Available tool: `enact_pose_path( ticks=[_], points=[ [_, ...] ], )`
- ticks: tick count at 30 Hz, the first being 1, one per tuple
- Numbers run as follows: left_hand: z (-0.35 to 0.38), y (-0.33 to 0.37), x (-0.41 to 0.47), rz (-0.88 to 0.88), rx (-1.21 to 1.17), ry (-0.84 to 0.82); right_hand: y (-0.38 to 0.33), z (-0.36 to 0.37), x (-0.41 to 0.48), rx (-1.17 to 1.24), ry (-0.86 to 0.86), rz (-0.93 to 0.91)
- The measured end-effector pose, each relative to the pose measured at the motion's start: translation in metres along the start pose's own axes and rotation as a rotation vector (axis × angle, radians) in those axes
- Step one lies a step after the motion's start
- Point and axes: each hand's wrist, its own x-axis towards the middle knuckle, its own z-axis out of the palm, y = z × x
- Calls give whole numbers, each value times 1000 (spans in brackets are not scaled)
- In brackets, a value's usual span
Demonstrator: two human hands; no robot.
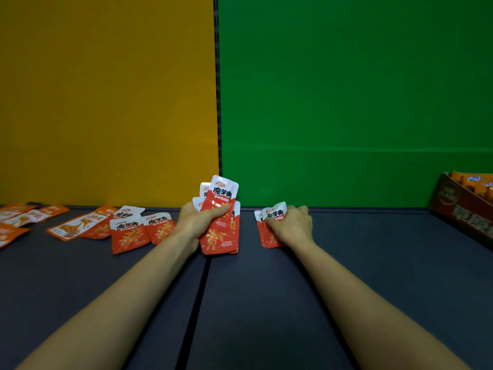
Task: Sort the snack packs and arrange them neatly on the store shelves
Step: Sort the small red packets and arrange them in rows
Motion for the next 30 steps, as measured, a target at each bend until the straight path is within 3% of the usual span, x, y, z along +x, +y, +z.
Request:
enact_pose_path(
  ticks=[2,6,10,17,25,28,30],
  points=[
    [2,-2,-3,-3,9,-25,-2,-1,-1,19,-38,-10],
    [5,-3,-9,-4,7,-62,-1,-21,10,287,-37,62],
    [5,-3,-14,-11,-1,-82,21,-50,22,285,-51,98],
    [6,-2,-17,-21,-23,-85,36,-49,20,-11,-140,124],
    [9,-2,-22,-37,-32,-118,24,-43,1,-366,-27,22],
    [10,-2,-23,-43,-39,-119,21,-50,-3,-519,86,-102],
    [11,-3,-24,-39,-46,-131,17,-53,-6,-462,126,-268]
  ],
)
